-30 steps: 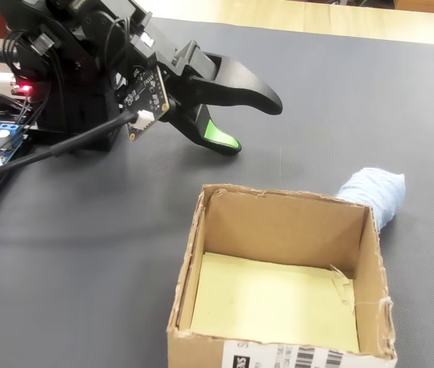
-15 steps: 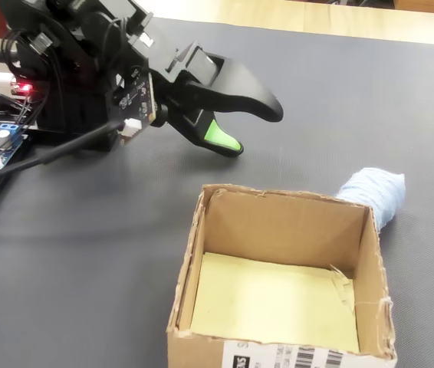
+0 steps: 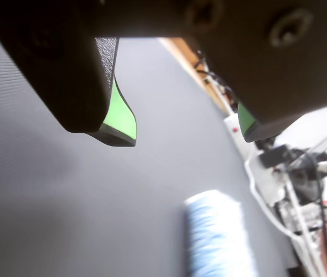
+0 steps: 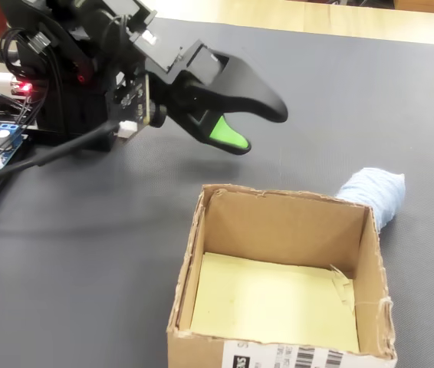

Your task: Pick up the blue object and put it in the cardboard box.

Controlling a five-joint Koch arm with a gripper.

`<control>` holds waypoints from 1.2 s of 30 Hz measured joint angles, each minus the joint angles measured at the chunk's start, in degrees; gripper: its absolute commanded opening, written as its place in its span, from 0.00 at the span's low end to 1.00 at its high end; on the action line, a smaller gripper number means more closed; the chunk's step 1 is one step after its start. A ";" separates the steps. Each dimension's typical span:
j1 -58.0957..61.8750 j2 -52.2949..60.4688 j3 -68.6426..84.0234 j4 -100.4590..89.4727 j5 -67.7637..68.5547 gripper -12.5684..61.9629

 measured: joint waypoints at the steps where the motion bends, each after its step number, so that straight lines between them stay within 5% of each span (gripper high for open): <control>1: -0.09 -0.26 -2.11 1.85 -0.09 0.61; 13: 1.93 -20.65 -30.15 23.55 -0.09 0.61; 36: 12.30 -48.78 -47.46 25.22 2.11 0.58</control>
